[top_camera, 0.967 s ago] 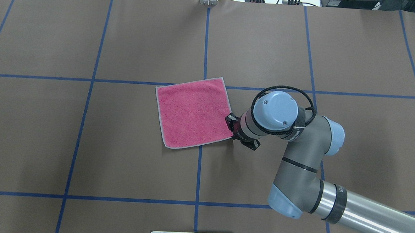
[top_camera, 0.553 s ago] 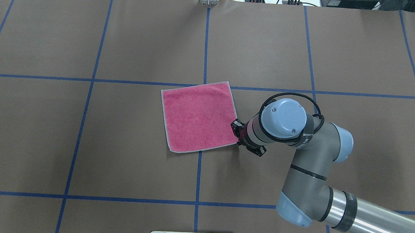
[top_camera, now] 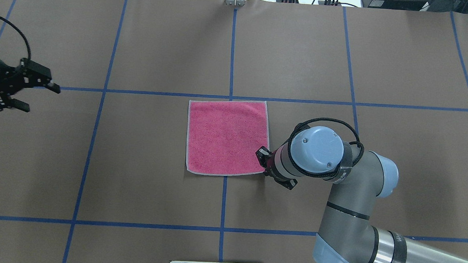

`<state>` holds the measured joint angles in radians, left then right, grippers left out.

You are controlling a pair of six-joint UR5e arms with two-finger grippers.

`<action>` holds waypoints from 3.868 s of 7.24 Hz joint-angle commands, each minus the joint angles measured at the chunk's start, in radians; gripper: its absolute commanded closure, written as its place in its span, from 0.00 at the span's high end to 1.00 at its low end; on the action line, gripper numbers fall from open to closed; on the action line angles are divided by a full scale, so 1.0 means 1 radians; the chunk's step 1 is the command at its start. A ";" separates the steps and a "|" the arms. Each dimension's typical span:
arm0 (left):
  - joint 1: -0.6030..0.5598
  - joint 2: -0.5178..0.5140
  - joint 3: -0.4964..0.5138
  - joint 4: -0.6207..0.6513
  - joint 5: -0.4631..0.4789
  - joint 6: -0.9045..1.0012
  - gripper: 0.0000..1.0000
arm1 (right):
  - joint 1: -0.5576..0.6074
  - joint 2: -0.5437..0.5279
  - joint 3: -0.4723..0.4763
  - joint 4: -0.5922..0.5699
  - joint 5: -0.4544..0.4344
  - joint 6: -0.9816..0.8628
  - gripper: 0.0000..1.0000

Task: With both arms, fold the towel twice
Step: 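Bring the left gripper to the towel's other near corner, then grasp the near towel corners with both grippers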

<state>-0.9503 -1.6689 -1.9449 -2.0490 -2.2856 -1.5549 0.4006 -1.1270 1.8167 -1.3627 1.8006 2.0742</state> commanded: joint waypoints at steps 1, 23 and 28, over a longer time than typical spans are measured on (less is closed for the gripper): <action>0.259 -0.087 -0.048 -0.030 0.302 -0.310 1.00 | -0.017 -0.003 0.016 -0.010 -0.009 0.003 0.00; 0.621 -0.313 0.169 0.001 0.657 -0.396 0.41 | -0.019 -0.011 0.015 -0.010 -0.004 0.015 0.00; 0.619 -0.313 0.170 0.001 0.657 -0.396 0.12 | -0.019 -0.013 0.015 -0.010 -0.004 0.015 0.00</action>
<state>-0.3313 -1.9819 -1.7743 -2.0479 -1.6291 -1.9512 0.3820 -1.1397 1.8316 -1.3729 1.7963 2.0893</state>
